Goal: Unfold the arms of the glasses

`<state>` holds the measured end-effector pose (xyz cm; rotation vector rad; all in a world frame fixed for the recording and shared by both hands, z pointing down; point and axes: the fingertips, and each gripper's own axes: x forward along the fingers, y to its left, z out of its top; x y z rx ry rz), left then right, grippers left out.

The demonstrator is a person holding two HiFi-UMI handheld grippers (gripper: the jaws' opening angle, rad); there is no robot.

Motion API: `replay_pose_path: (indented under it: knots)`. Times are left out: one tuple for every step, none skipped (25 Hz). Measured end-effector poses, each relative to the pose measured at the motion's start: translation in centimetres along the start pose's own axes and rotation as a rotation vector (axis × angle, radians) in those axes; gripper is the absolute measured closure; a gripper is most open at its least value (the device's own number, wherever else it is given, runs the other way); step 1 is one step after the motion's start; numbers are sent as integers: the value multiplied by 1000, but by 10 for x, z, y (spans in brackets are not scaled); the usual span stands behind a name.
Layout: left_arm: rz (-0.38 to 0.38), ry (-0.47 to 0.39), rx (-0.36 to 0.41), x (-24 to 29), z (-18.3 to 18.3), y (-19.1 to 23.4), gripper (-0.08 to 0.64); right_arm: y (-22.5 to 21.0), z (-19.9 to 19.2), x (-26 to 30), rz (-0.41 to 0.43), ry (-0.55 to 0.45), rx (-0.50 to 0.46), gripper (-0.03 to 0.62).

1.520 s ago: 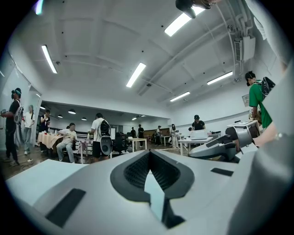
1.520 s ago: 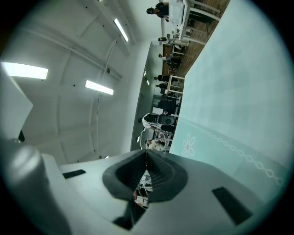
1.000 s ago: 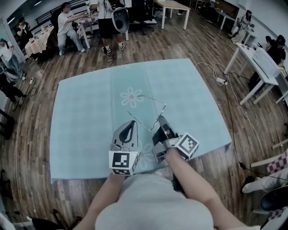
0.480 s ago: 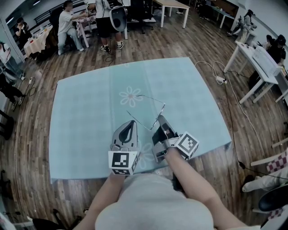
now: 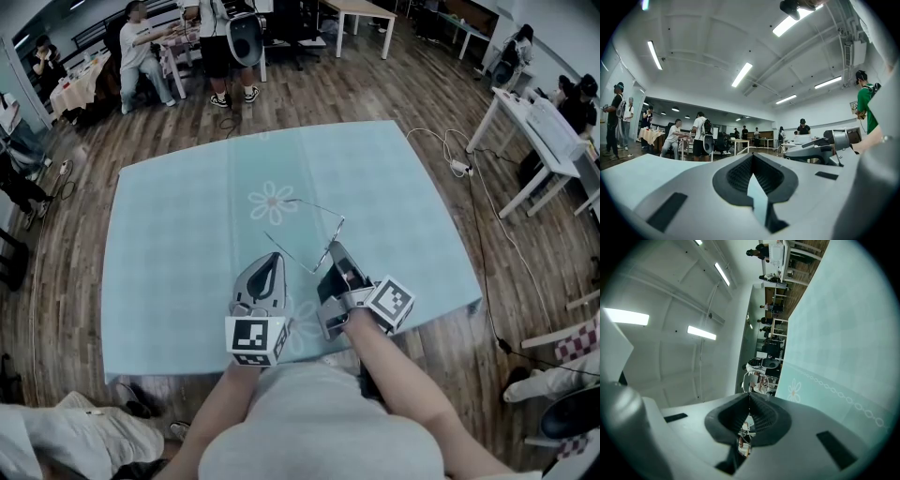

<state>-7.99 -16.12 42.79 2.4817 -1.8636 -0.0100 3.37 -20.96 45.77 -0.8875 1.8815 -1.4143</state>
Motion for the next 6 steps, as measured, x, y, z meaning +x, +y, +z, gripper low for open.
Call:
replay_pose_path:
  knots:
    - [1,0,-2,0,0,1,552,0,-1,0,0,0,0,581]
    - [2,0,-5,-1,0,3,552,0,-1,1,-1,-1,1,581]
    - [4,-1,-8,-2,1,4,552,1,-2,1,0,-2,3,581]
    - [5,-2,-11,-2,2,5,552,3,-2,1,1,-3,8,581]
    - [6,-3,-13,-2,3,7,552,5,-3,2,4,-5,15,581]
    - [7,-4,-16,-3,4,7,552,7,-4,2,8,-6,23,581]
